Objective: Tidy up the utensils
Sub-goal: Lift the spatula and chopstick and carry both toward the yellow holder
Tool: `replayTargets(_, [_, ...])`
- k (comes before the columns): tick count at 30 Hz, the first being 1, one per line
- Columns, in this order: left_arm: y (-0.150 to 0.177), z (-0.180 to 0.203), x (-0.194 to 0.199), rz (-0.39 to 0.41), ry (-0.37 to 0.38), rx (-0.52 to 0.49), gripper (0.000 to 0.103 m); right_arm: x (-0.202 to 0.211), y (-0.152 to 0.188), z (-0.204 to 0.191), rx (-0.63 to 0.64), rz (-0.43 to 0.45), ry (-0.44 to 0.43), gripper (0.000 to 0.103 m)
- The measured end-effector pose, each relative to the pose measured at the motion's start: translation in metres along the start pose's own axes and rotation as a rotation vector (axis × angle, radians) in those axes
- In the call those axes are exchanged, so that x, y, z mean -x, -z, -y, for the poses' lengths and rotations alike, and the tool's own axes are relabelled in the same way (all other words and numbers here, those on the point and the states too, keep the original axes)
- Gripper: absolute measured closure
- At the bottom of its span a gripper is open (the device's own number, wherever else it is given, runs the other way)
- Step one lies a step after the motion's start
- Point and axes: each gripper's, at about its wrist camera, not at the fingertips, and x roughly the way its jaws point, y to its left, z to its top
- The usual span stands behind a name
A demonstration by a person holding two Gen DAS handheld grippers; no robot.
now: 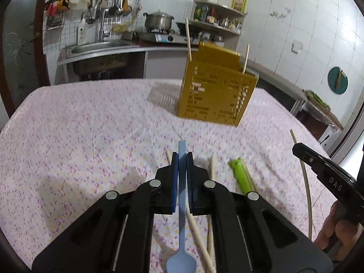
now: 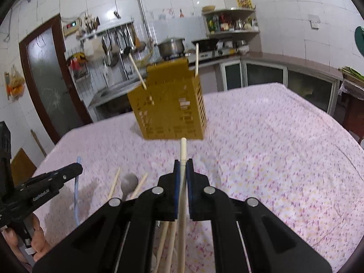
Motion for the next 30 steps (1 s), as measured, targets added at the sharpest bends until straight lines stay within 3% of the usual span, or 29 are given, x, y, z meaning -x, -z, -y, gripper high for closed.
replayTargets(14, [-0.049,0.019,-0.002,0.095,0.031,-0.045,0.097,-0.001,-0.037,0.016,-0.033,0.097,-0.06,0.097])
replayTargets(20, [-0.057,0.023,-0.013,0.085,0.037,-0.067,0.097,-0.008,-0.044,0.025,-0.078,0.116,-0.119,0.097])
replayTargets(30, [-0.068,0.029,-0.018,0.083,0.046,-0.095,0.097,-0.037,-0.047,0.037,-0.11,0.051,-0.121,0.097])
